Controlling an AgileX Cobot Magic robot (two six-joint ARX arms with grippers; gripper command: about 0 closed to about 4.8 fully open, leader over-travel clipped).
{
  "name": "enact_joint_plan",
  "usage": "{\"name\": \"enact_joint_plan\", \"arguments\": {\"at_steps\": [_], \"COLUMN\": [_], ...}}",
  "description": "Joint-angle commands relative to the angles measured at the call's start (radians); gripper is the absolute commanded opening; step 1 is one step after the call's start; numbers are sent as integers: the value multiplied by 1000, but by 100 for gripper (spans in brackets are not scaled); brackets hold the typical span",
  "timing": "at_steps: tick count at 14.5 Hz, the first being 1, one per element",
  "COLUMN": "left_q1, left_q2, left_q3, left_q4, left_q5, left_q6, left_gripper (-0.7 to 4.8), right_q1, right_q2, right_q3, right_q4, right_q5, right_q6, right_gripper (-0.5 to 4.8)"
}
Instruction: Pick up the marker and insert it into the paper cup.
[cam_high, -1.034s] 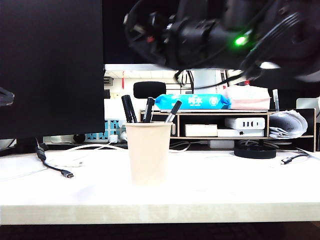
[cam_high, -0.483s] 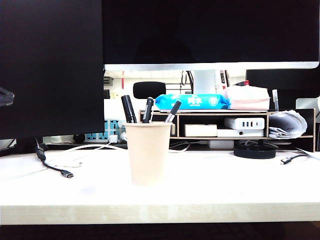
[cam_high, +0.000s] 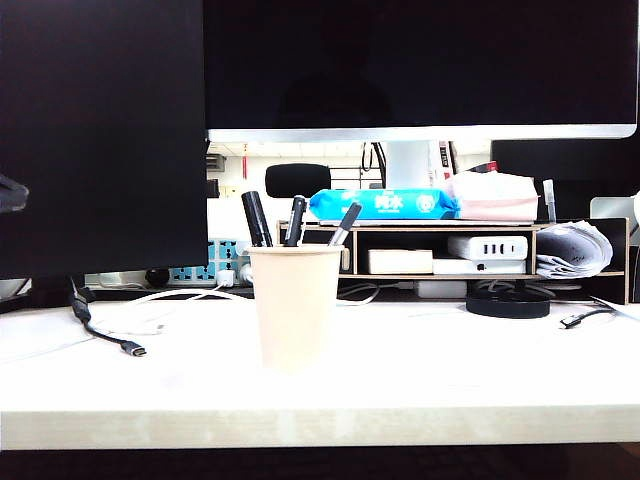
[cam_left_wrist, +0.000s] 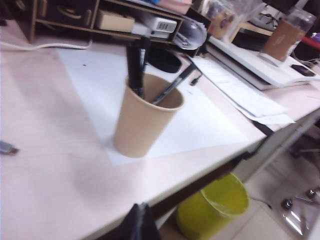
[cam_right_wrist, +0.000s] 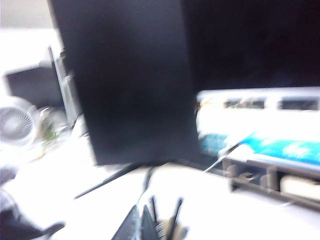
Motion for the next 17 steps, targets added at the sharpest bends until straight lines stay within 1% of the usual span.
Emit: {"name": "enact_joint_plan", "arguments": {"at_steps": [1,6,7,9,10,11,12,14,15,17], "left_q1": [0,0,0,0,0,0,0,0,0,-1], "left_q2": [-4,-5,-5,-5,-5,-5,-5,-4,-3,-3], "left_q3": [-2,-2,-2,-2,-2,-2,-2,-2,-2,-2], "left_q4": [-7,-7,-7,-7,-7,-7,-7,-7,-6,-7], "left_q5": [14,15,14,15,15,15,15,15,14,15], "left_q6": [5,5,5,5,5,5,5,5,5,5], "left_gripper": [-4,-5,-4,-4,-4,-4,-4,-4,-5,-4], "right_q1": [1,1,0,0,0,-25,-79,-278,-411,-594], "right_q2": [-12,-13,-13,-13,-13,-13,-20,-35,-35,-35], "right_q3": [0,0,0,0,-1,-4,-6,-42,-67,-90], "right_q4": [9,-35,-48,-119,-147,-188,-221,-238,-237,-237], "right_q5": [-50,-52,-39,23,48,81,78,32,-10,-69], "right_q6": [0,0,-3,-188,-233,-293,-295,-259,-224,-163], "right_gripper": [-5,-5,-5,-5,-5,-5,-6,-5,-5,-5]}}
